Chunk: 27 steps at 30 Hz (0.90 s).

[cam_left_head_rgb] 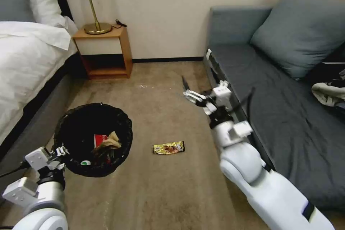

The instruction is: Pick up the trash bin, then pick up the garbage on the floor and place it into the trash bin.

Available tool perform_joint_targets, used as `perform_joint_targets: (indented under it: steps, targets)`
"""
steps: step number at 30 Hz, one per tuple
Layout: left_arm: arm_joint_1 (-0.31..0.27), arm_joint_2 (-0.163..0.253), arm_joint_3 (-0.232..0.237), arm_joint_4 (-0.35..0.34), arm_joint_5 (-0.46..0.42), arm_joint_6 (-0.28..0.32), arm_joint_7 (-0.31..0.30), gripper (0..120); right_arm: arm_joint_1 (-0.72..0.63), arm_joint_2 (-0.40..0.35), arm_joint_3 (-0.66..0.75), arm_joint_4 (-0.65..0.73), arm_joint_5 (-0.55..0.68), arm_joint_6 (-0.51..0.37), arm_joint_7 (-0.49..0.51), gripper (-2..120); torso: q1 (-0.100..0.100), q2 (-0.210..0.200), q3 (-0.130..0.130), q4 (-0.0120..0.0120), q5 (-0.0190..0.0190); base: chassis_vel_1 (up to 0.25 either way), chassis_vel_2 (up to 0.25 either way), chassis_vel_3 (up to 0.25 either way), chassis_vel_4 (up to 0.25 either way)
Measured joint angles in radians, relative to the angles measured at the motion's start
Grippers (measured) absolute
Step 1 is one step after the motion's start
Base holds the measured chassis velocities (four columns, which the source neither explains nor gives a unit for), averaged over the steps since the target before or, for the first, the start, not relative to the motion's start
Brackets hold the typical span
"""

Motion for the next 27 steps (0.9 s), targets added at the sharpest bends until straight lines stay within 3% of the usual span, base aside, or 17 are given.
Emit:
perform_joint_targets:
  steps: [9,27]
  targets:
    - [0.011,-0.01,0.001,-0.017,-0.001,0.003,-0.003,7,-0.17,0.056,0.081,0.032,-0.087,0.052,-0.031,100,0.0,0.0,0.0,-0.0001,0.0,0.0,0.0,0.0,0.0]
    - [0.025,-0.028,0.004,-0.03,-0.002,0.003,-0.011,7,-0.272,0.092,0.091,0.056,-0.14,0.077,-0.066,100,0.0,0.0,0.0,0.0,-0.0001,0.0,0.0,0.0,0.0]
